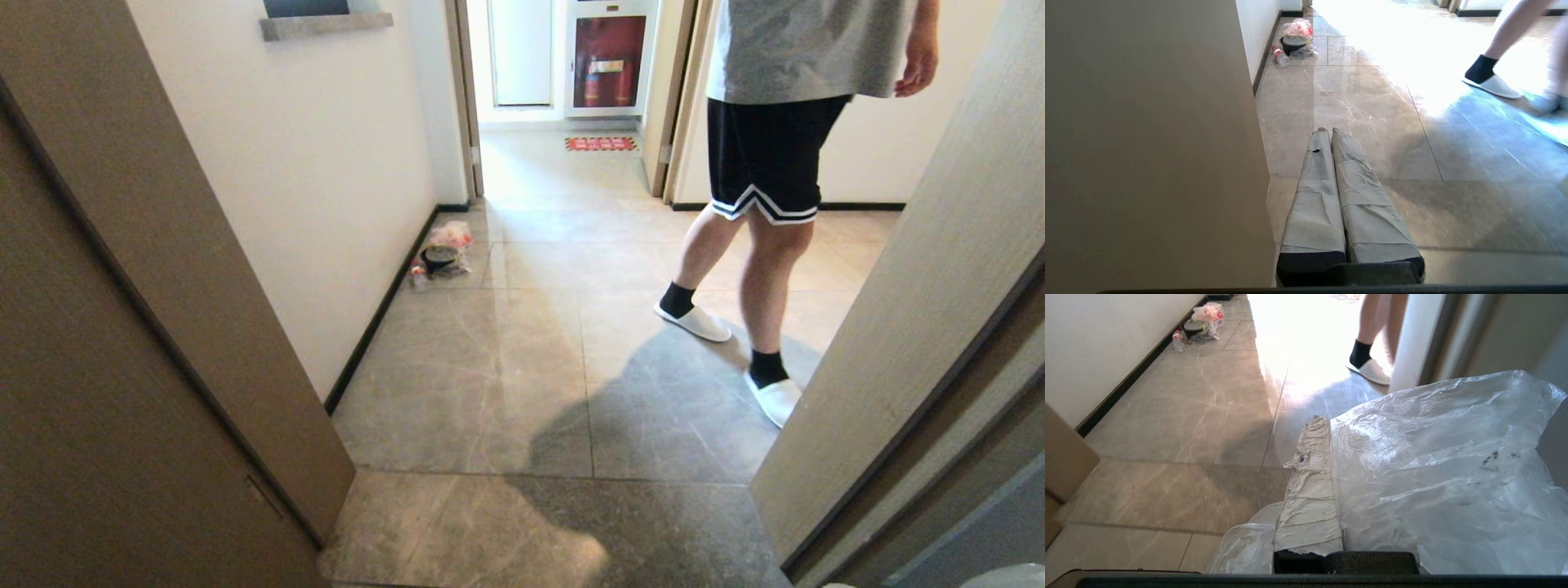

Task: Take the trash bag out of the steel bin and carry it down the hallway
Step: Put the trash bag at the door

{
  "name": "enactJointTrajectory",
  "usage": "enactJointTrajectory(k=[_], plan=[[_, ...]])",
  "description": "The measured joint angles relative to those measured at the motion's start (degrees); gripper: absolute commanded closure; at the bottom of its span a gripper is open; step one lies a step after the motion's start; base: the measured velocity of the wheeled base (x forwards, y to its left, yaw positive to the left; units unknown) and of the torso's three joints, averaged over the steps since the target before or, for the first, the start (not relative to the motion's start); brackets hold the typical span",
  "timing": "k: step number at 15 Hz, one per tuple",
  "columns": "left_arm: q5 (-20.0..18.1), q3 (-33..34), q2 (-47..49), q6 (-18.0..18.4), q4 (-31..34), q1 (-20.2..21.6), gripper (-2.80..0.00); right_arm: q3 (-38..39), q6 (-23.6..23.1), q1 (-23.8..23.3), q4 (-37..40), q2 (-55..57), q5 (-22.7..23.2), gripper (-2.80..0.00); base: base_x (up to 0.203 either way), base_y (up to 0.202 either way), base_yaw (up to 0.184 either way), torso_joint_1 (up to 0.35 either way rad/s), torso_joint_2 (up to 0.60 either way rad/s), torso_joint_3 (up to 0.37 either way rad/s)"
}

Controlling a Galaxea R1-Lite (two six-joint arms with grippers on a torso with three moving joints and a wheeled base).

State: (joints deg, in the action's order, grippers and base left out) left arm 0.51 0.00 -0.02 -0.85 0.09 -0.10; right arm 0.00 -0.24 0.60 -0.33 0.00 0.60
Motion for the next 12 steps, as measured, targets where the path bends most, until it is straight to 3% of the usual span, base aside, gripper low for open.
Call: enactJointTrajectory(k=[12], plan=[[0.00, 0.00, 0.00, -0.01, 0.02, 0.01, 0.00, 0.00, 0.02, 0.00, 0.02, 0.00, -0.02, 0.00, 0.191, 0.000, 0.001, 0.001, 0.00, 0.002]])
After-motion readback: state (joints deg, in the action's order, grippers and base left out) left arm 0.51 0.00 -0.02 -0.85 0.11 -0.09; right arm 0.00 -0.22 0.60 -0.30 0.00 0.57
